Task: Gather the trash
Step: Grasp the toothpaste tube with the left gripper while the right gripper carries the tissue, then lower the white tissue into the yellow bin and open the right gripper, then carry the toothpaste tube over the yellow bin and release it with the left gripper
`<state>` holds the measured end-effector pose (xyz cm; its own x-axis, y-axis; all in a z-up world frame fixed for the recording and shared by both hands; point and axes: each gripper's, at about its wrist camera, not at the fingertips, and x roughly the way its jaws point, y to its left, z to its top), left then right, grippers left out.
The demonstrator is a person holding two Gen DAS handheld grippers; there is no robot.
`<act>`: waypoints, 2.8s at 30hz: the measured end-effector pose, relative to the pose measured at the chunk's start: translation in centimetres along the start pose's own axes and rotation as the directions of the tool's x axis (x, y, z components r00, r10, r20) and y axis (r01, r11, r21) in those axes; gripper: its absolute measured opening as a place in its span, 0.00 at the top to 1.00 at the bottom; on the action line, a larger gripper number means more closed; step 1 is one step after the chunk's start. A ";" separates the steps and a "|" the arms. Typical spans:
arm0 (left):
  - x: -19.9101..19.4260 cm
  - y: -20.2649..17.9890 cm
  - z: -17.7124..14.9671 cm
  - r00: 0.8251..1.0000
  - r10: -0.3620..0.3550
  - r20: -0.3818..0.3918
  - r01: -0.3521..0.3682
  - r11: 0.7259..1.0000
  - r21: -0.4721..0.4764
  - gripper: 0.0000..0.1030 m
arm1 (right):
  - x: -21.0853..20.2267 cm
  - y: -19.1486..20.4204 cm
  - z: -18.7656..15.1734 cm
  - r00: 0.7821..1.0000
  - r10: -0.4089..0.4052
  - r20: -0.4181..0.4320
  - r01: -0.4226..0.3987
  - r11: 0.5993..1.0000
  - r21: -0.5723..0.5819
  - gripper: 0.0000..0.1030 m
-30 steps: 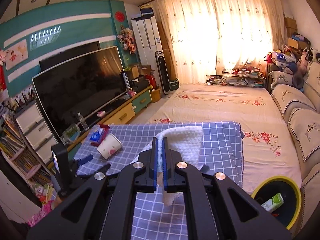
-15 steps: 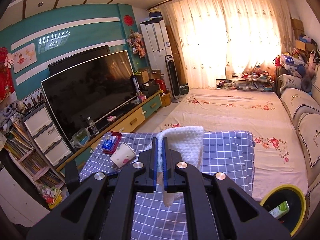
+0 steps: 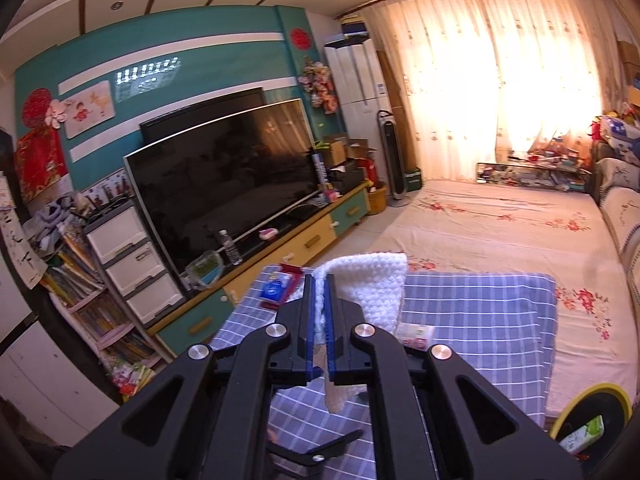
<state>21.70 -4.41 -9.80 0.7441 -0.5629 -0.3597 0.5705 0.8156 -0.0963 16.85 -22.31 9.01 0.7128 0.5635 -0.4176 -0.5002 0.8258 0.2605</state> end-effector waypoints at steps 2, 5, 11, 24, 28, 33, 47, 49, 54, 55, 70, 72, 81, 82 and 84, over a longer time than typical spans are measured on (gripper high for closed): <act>-0.5 0.2 0.1 0.999 0.015 0.033 -0.015 1.000 -0.004 0.09 | 0.2 1.0 0.0 1.000 0.027 -0.009 -0.027 1.000 -0.014 0.95; -1.3 0.2 0.3 0.997 0.031 0.072 -0.031 1.000 0.004 0.09 | 0.3 2.1 0.1 0.998 0.055 -0.017 -0.055 0.998 -0.025 0.95; -2.3 -0.3 0.4 0.993 0.033 0.111 -0.038 0.998 0.047 0.35 | -0.8 2.9 0.4 0.998 0.065 -0.001 -0.065 0.997 -0.037 0.95; -1.0 -1.4 -0.5 0.997 -0.079 0.016 0.077 0.991 0.106 0.81 | -2.7 0.4 1.4 0.999 0.004 0.054 -0.004 1.000 -0.003 0.95; 0.0 -1.8 -0.7 0.997 -0.080 -0.021 0.082 0.990 0.116 0.81 | -4.2 -1.0 2.0 0.994 -0.038 0.098 0.037 0.999 0.015 0.95; 0.6 -1.6 -1.0 0.997 -0.065 -0.043 0.069 0.991 0.111 0.81 | -6.5 -4.8 1.5 0.981 -0.151 0.120 0.144 0.987 0.068 0.95; 1.1 -0.5 -1.0 0.998 -0.027 -0.055 0.030 0.998 0.062 0.81 | -9.0 -21.5 -8.5 0.846 -0.514 -0.144 0.531 0.787 0.314 0.93; 1.2 -0.5 -0.9 0.998 -0.026 -0.056 0.030 0.998 0.063 0.81 | -9.1 -24.1 -10.7 0.823 -0.533 -0.195 0.566 0.745 0.353 0.93; 1.2 -0.6 -0.9 0.998 -0.028 -0.058 0.031 0.998 0.060 0.81 | -9.6 -29.3 -15.8 0.764 -0.573 -0.296 0.643 0.644 0.415 0.93; 1.3 -0.6 -0.9 0.998 -0.032 -0.058 0.035 0.998 0.057 0.81 | -9.7 -30.3 -16.7 0.756 -0.577 -0.309 0.653 0.630 0.420 0.93; 2.2 -4.2 0.3 0.983 -0.126 -0.131 0.133 0.990 0.047 0.81 | -13.7 -31.3 -20.3 0.649 -0.696 -0.308 0.753 0.528 0.392 0.57; 2.9 -5.7 0.9 0.978 -0.152 -0.145 0.162 0.985 0.054 0.81 | -14.7 -30.4 -19.5 0.662 -0.695 -0.279 0.737 0.540 0.406 0.57; 9.4 -15.7 3.5 0.927 -0.299 -0.229 0.333 0.933 0.132 0.81 | -20.5 -29.3 -20.5 0.669 -0.716 -0.198 0.715 0.547 0.435 0.57; 10.4 -16.8 3.7 0.919 -0.311 -0.242 0.350 0.927 0.138 0.81 | -21.3 -29.4 -20.8 0.667 -0.719 -0.195 0.714 0.543 0.441 0.57; 12.8 -19.1 3.8 0.897 -0.343 -0.279 0.391 0.910 0.136 0.81 | -22.5 -29.6 -21.3 0.665 -0.722 -0.190 0.712 0.537 0.453 0.57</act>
<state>21.65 -27.74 -9.04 0.3744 -0.7477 -0.5484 0.8576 0.5042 -0.1020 5.13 -59.98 -7.88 0.7422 -0.2258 -0.6310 0.4614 0.8550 0.2367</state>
